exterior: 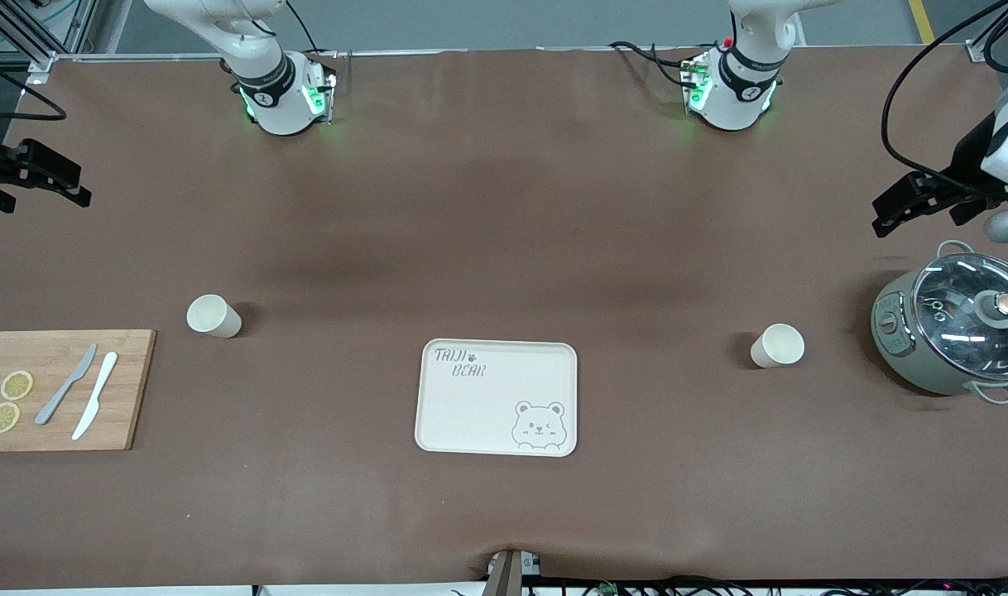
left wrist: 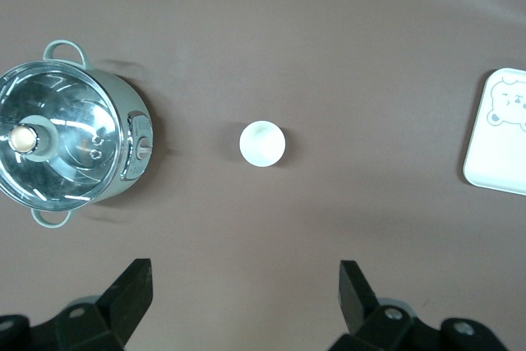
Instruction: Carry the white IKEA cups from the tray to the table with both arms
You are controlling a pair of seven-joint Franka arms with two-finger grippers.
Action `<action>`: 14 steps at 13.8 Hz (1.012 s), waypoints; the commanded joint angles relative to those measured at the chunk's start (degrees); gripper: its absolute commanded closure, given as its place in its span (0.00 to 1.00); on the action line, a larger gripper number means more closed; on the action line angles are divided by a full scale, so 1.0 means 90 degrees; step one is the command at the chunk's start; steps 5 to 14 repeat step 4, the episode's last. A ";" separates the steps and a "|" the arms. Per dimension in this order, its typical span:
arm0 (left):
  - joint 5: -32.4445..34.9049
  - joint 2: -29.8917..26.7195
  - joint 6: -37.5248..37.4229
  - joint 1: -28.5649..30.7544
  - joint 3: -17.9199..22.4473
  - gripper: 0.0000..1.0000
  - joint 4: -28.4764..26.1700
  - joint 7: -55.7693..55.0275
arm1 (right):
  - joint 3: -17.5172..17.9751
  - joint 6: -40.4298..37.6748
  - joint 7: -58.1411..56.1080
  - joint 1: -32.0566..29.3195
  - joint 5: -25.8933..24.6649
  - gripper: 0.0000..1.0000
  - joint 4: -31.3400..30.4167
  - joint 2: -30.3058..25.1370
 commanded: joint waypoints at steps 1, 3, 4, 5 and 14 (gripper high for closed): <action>-0.0020 0.0042 -0.0136 0.0001 -0.0009 0.00 0.0123 0.0052 | 0.0022 -0.0111 0.0107 -0.0040 -0.0103 0.00 0.0146 0.0060; -0.0011 0.0120 -0.0126 -0.0009 -0.0009 0.00 0.0123 0.0042 | 0.0022 -0.0111 0.0107 -0.0040 -0.0103 0.00 0.0156 0.0060; -0.0011 0.0140 -0.0136 -0.0009 -0.0018 0.00 0.0113 0.0042 | 0.0022 -0.0111 0.0098 -0.0040 -0.0103 0.00 0.0146 0.0060; -0.0011 0.0140 -0.0136 -0.0009 -0.0018 0.00 0.0113 0.0042 | 0.0022 -0.0111 0.0098 -0.0040 -0.0103 0.00 0.0146 0.0060; -0.0011 0.0140 -0.0136 -0.0009 -0.0018 0.00 0.0113 0.0042 | 0.0022 -0.0111 0.0098 -0.0040 -0.0103 0.00 0.0146 0.0060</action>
